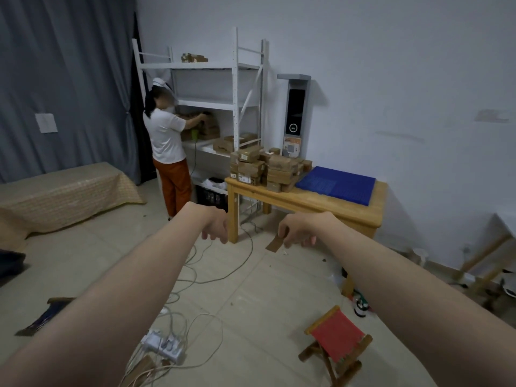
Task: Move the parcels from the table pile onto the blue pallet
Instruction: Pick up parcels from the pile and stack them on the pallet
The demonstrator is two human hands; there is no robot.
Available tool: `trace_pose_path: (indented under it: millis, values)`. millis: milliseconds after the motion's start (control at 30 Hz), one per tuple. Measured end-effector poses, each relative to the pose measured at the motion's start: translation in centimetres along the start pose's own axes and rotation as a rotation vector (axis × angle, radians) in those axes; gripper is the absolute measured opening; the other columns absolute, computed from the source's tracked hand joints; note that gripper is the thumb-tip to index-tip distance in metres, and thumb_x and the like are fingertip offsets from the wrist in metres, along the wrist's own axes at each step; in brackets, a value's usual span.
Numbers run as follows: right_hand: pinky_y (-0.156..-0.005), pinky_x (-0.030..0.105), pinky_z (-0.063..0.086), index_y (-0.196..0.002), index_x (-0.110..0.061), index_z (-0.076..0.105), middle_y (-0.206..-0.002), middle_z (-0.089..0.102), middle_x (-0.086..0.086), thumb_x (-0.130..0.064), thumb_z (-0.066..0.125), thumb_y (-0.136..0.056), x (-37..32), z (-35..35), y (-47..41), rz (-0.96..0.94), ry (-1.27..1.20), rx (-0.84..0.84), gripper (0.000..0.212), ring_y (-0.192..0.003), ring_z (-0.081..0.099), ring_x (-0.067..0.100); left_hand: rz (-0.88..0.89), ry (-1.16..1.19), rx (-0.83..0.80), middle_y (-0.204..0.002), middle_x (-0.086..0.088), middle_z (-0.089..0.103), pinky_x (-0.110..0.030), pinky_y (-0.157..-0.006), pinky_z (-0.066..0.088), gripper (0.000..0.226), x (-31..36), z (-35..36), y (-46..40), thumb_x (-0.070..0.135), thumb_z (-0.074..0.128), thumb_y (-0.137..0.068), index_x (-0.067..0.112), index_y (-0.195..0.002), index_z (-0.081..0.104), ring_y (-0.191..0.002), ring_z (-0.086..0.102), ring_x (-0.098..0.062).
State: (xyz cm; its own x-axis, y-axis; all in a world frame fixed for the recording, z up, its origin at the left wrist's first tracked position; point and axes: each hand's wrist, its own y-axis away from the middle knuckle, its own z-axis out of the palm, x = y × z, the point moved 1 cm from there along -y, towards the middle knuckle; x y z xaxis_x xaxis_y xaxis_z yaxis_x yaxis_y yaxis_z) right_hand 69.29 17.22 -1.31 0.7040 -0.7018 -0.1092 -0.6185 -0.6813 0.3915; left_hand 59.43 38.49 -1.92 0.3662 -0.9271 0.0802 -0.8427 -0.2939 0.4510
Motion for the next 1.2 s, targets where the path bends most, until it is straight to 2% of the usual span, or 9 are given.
trace_pose_path:
  millis: [100,233,433,567,700,800,1033,1133,1200]
  values:
    - [-0.064,0.027,0.056,-0.134,-0.017,0.054,-0.107,0.061,0.008,-0.022,0.065,-0.091,0.5,-1.5,-5.8,-0.010,-0.009,0.000,0.044,-0.088,0.068,0.024,-0.020,-0.002,0.000,-0.092,0.004,0.064,-0.022,-0.058,0.046,0.039,-2.4,-1.9,-4.7,0.038,0.067,-0.088,0.020,-0.122,0.062,-0.081,0.064,-0.013]
    - [-0.048,0.020,0.051,-0.130,-0.019,0.058,-0.103,0.063,0.004,-0.024,0.065,-0.090,0.7,-3.7,-14.1,-0.020,0.001,0.000,0.040,-0.076,0.067,0.018,-0.026,0.002,0.021,-0.093,0.002,0.063,-0.024,-0.061,0.048,0.036,-5.5,-5.0,-11.7,0.036,0.066,-0.090,0.019,-0.121,0.061,-0.081,0.063,-0.015]
    - [-0.049,0.021,0.053,-0.130,-0.022,0.057,-0.096,0.060,-0.001,-0.027,0.067,-0.089,0.7,-9.6,-26.0,0.017,-0.031,0.017,0.042,-0.080,0.068,0.018,-0.016,0.009,0.026,-0.105,-0.003,0.064,-0.028,-0.076,0.054,0.030,-10.4,-12.1,-21.5,0.033,0.063,-0.092,0.018,-0.117,0.062,-0.091,0.064,-0.020]
    - [-0.050,0.020,0.050,-0.129,-0.024,0.056,-0.095,0.059,-0.003,-0.026,0.066,-0.090,1.4,-13.1,-32.6,0.024,-0.067,0.043,0.041,-0.079,0.066,0.015,0.028,-0.039,0.091,-0.109,-0.006,0.064,-0.029,-0.077,0.053,0.023,-12.5,-17.0,-27.3,0.031,0.061,-0.093,0.018,-0.112,0.064,-0.088,0.061,-0.019]
    - [-0.052,0.021,0.052,-0.131,-0.027,0.054,-0.095,0.056,-0.004,-0.026,0.066,-0.091,3.5,-15.2,-38.2,0.056,-0.097,0.004,0.041,-0.081,0.067,0.017,0.067,-0.049,0.020,-0.110,-0.003,0.064,-0.032,-0.086,0.055,0.028,-12.7,-18.9,-33.5,0.033,0.063,-0.092,0.019,-0.116,0.063,-0.094,0.062,-0.019]
    - [-0.048,0.019,0.049,-0.132,-0.026,0.054,-0.093,0.055,-0.004,-0.026,0.065,-0.091,5.5,-16.3,-43.0,0.067,-0.108,-0.002,0.042,-0.078,0.066,0.015,0.090,-0.032,-0.004,-0.105,-0.002,0.064,-0.028,-0.079,0.055,0.028,-12.8,-20.0,-38.9,0.032,0.064,-0.092,0.018,-0.116,0.064,-0.094,0.062,-0.019]
    - [-0.047,0.019,0.049,-0.135,-0.023,0.052,-0.093,0.056,-0.001,-0.025,0.065,-0.091,11.3,-19.5,-55.3,0.054,-0.119,-0.015,0.046,-0.076,0.065,0.016,0.090,-0.101,-0.042,-0.109,-0.008,0.066,-0.034,-0.085,0.055,0.029,-13.2,-23.5,-52.9,0.034,0.061,-0.093,0.014,-0.114,0.065,-0.086,0.060,-0.020]
    - [-0.054,0.022,0.050,-0.137,-0.021,0.052,-0.094,0.059,-0.001,-0.025,0.065,-0.091,14.3,-22.1,-60.2,0.058,-0.124,-0.011,0.048,-0.078,0.064,0.016,0.093,-0.120,-0.053,-0.097,-0.007,0.067,-0.037,-0.085,0.055,0.025,-13.2,-26.4,-58.4,0.034,0.060,-0.092,0.012,-0.103,0.067,-0.079,0.058,-0.019]
    - [-0.056,0.023,0.050,-0.137,-0.022,0.051,-0.096,0.060,-0.001,-0.025,0.066,-0.091,16.0,-23.8,-63.3,0.058,-0.139,-0.015,0.049,-0.080,0.065,0.016,0.136,-0.134,-0.021,-0.093,-0.002,0.065,-0.036,-0.085,0.054,0.016,-13.1,-28.2,-61.6,0.035,0.058,-0.093,0.020,-0.090,0.064,-0.080,0.060,-0.018]
